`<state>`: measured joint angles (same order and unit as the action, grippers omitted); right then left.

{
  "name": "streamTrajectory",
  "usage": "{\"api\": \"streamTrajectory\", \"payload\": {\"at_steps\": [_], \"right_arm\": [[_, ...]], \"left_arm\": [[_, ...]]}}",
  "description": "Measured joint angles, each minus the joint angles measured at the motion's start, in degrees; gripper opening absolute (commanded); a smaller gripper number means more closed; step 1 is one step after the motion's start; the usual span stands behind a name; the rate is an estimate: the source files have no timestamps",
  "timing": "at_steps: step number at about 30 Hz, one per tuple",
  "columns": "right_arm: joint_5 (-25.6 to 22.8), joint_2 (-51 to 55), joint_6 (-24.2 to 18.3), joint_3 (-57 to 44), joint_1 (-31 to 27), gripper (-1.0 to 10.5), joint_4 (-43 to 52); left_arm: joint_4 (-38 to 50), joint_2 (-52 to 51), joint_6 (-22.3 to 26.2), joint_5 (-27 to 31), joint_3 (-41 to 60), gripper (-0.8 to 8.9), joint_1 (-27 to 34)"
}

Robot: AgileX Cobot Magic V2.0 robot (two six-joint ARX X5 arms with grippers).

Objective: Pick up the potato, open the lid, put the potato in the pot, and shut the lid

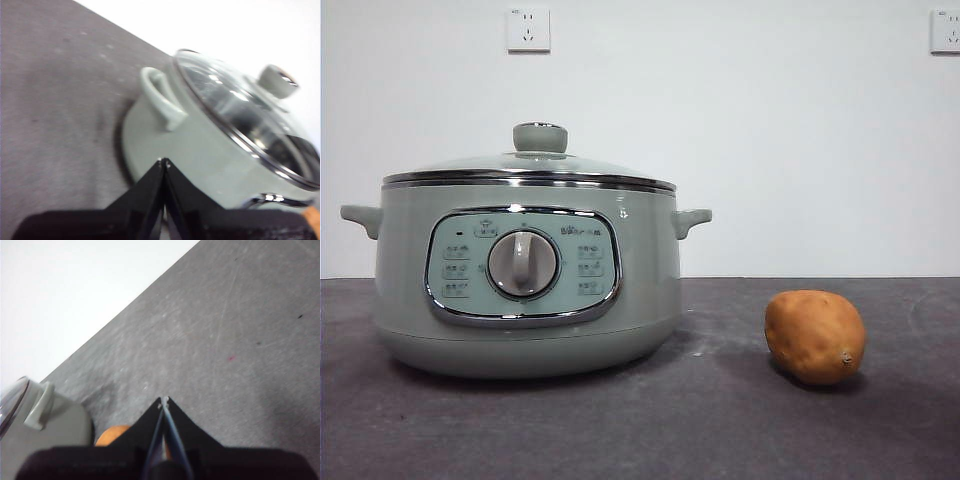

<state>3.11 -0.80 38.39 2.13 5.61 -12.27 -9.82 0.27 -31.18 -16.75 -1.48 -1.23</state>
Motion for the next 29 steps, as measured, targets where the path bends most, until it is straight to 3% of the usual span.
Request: {"api": "streamTrajectory", "payload": {"at_steps": [10,17,21,29], "right_arm": [[5.6,-4.7,-2.3,11.4,0.0,0.0,-3.1],[5.9,-15.3,-10.9,25.7,0.0,0.0,-13.1],[5.9,-22.5,-16.7,34.9,0.0,0.0,-19.4],[7.3,-36.1,-24.5,51.1,0.0,0.0,-33.2]], "left_arm": [[-3.9,0.3,1.6,-3.0,-9.0,-0.07,0.0],[-10.6,6.0,7.0,-3.0,-20.7,-0.08,0.0],[-15.7,11.5,12.3,-3.1,-28.2,-0.07,0.0],[-27.2,23.3,22.5,-3.9,-41.9,-0.04,0.0]]}}
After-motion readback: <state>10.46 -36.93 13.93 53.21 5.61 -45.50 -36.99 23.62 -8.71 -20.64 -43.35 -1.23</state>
